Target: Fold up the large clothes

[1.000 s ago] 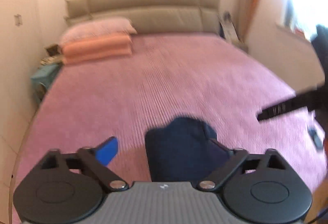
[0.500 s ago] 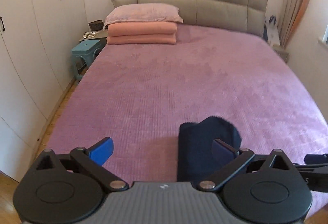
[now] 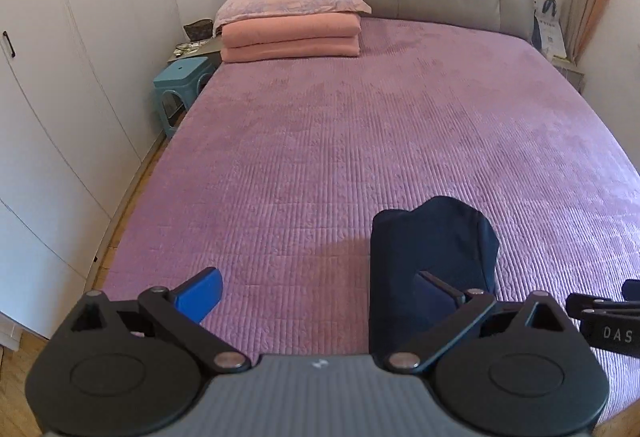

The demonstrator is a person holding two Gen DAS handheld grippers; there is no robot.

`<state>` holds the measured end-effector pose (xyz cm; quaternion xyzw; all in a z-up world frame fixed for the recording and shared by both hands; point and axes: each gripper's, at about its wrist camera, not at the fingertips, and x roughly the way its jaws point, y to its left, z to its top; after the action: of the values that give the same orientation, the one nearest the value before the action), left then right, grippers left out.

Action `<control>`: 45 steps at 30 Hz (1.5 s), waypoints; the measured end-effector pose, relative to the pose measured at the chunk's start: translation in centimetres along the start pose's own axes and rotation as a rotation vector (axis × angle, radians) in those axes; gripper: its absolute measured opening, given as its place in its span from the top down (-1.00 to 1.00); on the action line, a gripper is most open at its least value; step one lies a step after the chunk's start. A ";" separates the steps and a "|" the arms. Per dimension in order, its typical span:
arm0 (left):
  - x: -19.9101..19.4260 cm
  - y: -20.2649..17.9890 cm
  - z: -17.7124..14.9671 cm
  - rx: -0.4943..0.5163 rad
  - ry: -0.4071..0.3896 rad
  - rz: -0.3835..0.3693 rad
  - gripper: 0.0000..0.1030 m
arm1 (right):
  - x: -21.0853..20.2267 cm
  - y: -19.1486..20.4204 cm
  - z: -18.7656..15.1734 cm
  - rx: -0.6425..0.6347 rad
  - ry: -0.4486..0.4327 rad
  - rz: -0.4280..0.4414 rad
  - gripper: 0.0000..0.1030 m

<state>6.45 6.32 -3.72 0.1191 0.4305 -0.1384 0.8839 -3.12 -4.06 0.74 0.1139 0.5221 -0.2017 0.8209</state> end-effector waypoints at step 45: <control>0.1 0.0 -1.2 0.022 0.052 0.021 -0.93 | -0.6 -0.2 -2.1 -0.033 0.002 -0.004 -0.54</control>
<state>5.62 6.72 -4.53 0.1368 0.4504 -0.1309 0.8725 -5.12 -3.24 0.37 0.0994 0.5263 -0.1946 0.8218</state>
